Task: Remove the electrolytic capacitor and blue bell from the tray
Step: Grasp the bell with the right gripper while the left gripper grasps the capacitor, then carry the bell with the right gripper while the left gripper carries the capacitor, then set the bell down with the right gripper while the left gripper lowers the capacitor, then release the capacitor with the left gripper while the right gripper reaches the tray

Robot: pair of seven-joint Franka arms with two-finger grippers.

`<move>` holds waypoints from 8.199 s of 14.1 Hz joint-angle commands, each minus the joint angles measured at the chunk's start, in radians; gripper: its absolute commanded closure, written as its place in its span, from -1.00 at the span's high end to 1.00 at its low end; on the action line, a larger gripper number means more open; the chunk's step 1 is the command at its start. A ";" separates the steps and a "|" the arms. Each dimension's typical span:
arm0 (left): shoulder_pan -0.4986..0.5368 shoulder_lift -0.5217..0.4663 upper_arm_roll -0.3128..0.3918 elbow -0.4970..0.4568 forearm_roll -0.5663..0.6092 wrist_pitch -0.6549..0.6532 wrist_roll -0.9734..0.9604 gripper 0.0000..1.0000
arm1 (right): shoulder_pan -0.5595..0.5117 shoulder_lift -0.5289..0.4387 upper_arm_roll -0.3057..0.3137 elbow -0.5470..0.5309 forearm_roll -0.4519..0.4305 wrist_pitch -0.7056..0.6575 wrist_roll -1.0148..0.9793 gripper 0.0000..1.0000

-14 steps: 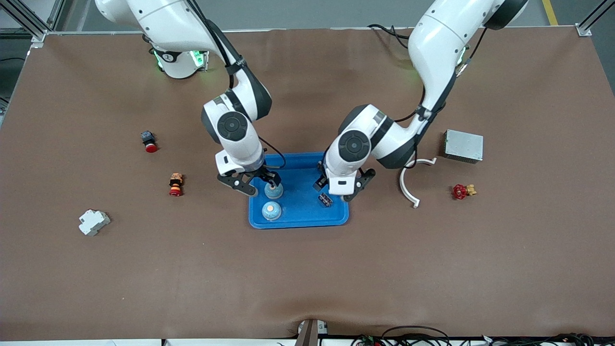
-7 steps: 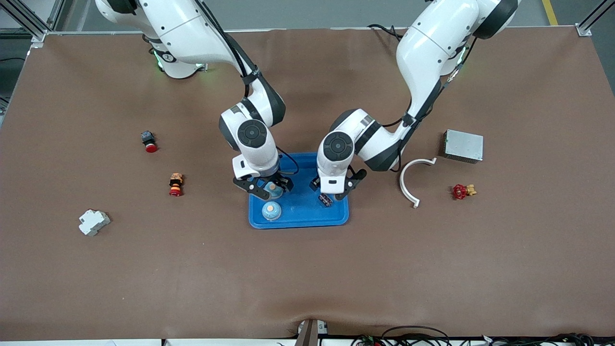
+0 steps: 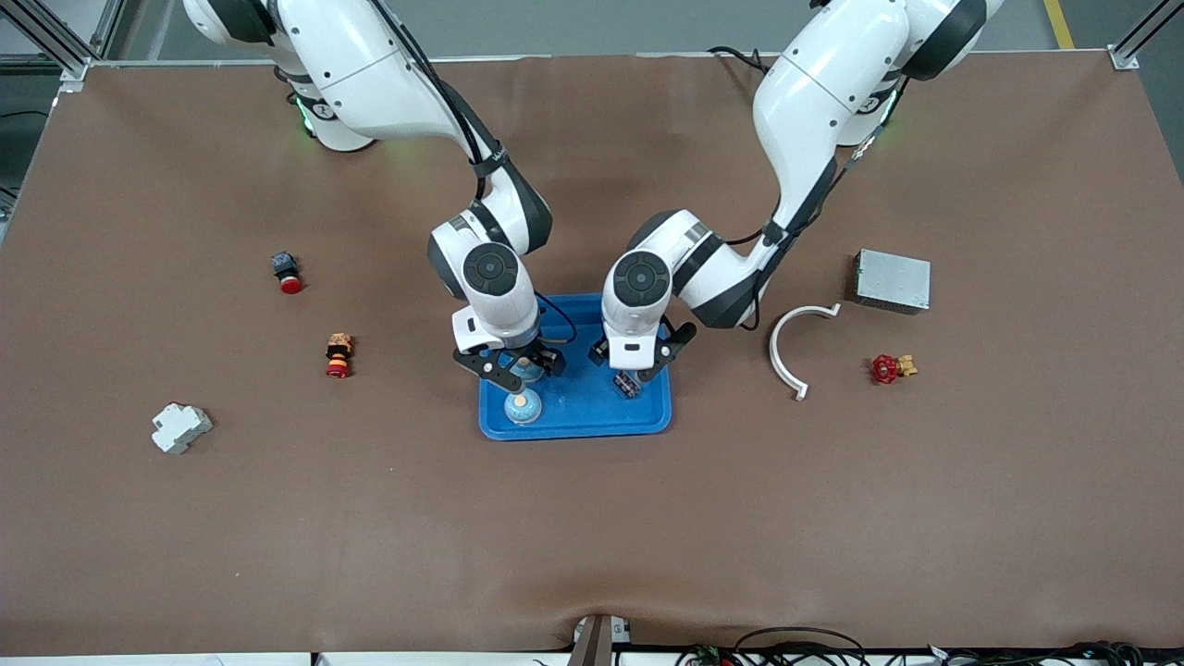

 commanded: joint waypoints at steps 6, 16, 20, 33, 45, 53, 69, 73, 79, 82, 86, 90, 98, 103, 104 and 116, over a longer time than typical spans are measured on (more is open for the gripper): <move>-0.044 0.046 0.032 0.026 0.032 0.006 -0.028 1.00 | 0.013 -0.007 -0.010 0.028 -0.006 -0.028 0.019 -1.00; -0.064 0.029 0.054 0.026 0.031 0.004 -0.077 -1.00 | -0.140 -0.142 -0.021 0.180 -0.011 -0.492 -0.313 -1.00; -0.058 -0.003 0.054 0.026 0.032 -0.013 -0.077 -1.00 | -0.260 -0.191 -0.021 0.166 -0.011 -0.511 -0.534 -1.00; 0.162 -0.491 0.019 -0.239 0.008 -0.304 0.404 -1.00 | -0.659 -0.222 -0.016 0.047 -0.015 -0.343 -1.245 -1.00; 0.613 -0.637 0.020 -0.425 -0.014 -0.321 1.294 -1.00 | -0.773 -0.328 -0.014 -0.395 0.064 0.035 -1.457 -1.00; 0.821 -0.461 0.020 -0.425 0.132 -0.097 1.511 -1.00 | -0.832 -0.323 -0.013 -0.503 0.077 0.156 -1.497 -1.00; 0.876 -0.206 0.029 -0.341 0.253 0.020 1.541 -1.00 | -0.803 -0.265 0.001 -0.503 0.141 0.228 -1.486 -1.00; 0.879 -0.174 0.032 -0.327 0.253 0.021 1.541 -1.00 | -0.793 -0.246 0.002 -0.491 0.147 0.230 -1.485 0.71; 0.881 -0.158 0.032 -0.318 0.253 0.021 1.541 -0.85 | -0.747 -0.321 0.001 -0.410 0.140 0.028 -1.486 1.00; 0.881 -0.155 0.032 -0.316 0.252 0.021 1.541 0.37 | -0.716 -0.363 0.004 -0.275 0.138 -0.208 -1.379 1.00; 0.881 -0.158 0.032 -0.316 0.252 0.021 1.540 1.00 | -0.581 -0.363 0.006 -0.172 0.140 -0.253 -1.126 1.00; 0.896 -0.164 0.031 -0.316 0.253 0.020 1.543 1.00 | -0.400 -0.325 0.004 -0.075 0.133 -0.249 -0.826 1.00; 0.905 -0.249 0.017 -0.298 0.236 -0.071 1.546 1.00 | -0.204 -0.078 0.002 0.176 0.032 -0.244 -0.399 1.00; 0.896 -0.315 -0.061 -0.182 0.166 -0.353 1.512 1.00 | -0.147 0.047 -0.001 0.279 0.029 -0.223 -0.273 1.00; 0.895 -0.327 -0.081 -0.154 0.141 -0.406 1.499 1.00 | -0.135 0.060 -0.002 0.284 0.025 -0.197 -0.254 1.00; 0.778 -0.295 -0.451 0.050 0.049 -0.620 0.720 1.00 | -0.090 0.182 -0.004 0.312 0.001 -0.079 -0.165 1.00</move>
